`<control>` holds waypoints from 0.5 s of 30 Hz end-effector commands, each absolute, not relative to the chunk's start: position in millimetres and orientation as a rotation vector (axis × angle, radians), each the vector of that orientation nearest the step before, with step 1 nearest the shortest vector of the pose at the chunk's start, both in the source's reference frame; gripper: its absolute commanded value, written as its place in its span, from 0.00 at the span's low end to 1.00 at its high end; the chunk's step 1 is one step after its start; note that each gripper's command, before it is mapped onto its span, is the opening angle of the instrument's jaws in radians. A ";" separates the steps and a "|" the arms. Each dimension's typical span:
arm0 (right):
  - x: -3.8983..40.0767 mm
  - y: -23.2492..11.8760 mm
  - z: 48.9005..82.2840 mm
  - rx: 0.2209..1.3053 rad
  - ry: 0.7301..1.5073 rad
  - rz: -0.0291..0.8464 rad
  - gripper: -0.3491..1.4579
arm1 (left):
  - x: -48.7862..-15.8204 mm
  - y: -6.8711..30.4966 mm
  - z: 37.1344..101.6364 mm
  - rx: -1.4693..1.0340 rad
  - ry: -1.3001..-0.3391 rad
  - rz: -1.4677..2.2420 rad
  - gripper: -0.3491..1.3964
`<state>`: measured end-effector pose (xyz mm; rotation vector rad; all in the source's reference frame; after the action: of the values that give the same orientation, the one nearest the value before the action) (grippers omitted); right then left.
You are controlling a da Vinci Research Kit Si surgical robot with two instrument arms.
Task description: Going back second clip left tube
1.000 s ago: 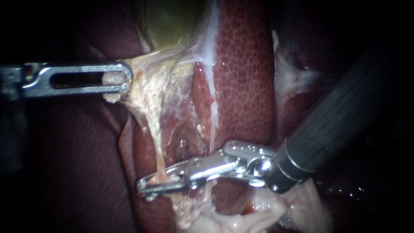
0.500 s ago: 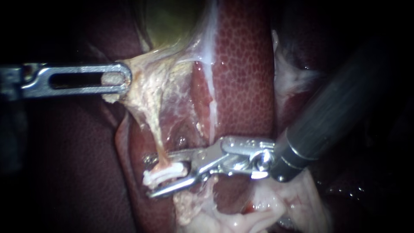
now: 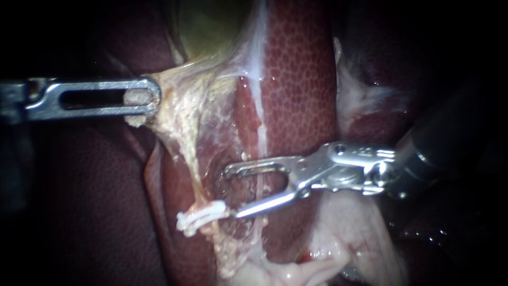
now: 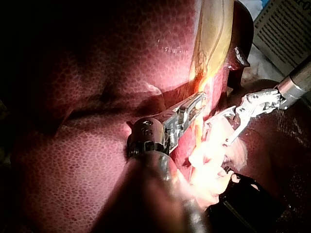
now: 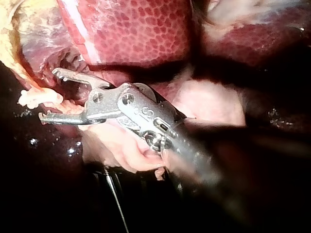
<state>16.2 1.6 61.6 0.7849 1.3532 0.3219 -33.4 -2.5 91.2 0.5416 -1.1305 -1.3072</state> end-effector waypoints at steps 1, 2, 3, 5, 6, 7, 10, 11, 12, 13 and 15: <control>15.3 1.9 61.0 0.779 1.354 0.322 0.52 | -33.4 -2.5 91.2 0.542 -1.131 -1.307 0.00; 14.6 2.1 60.6 0.776 1.355 0.322 0.52 | -33.4 -2.5 91.2 0.542 -1.131 -1.307 0.00; 13.9 2.4 60.1 0.773 1.355 0.322 0.52 | -33.4 -2.5 91.2 0.542 -1.131 -1.307 0.00; 12.5 3.0 59.1 0.761 1.357 0.320 0.52 | -33.5 -2.5 91.2 0.542 -1.131 -1.307 0.00; 11.9 3.2 58.7 0.754 1.359 0.315 0.52 | -33.5 -2.5 91.2 0.542 -1.131 -1.307 0.00; 11.2 3.7 58.1 0.746 1.360 0.313 0.52 | -33.5 -2.5 91.3 0.542 -1.131 -1.307 0.00; 9.6 4.7 56.5 0.729 1.364 0.306 0.52 | -33.6 -2.5 91.3 0.541 -1.131 -1.307 0.00; 9.2 4.9 56.0 0.725 1.364 0.306 0.52 | -33.6 -2.5 91.3 0.541 -1.131 -1.307 0.00; 8.8 5.1 55.6 0.720 1.364 0.306 0.52 | -33.6 -2.5 91.3 0.541 -1.131 -1.307 0.00; 8.4 5.3 55.2 0.716 1.365 0.305 0.52 | -33.6 -2.5 91.3 0.541 -1.131 -1.307 0.00; 7.9 5.5 54.4 0.709 1.369 0.302 0.52 | -33.6 -2.5 91.4 0.541 -1.131 -1.307 0.00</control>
<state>7.7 5.6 54.2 0.7075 1.3697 0.2988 -33.7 -2.4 91.4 0.5414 -1.1319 -1.3063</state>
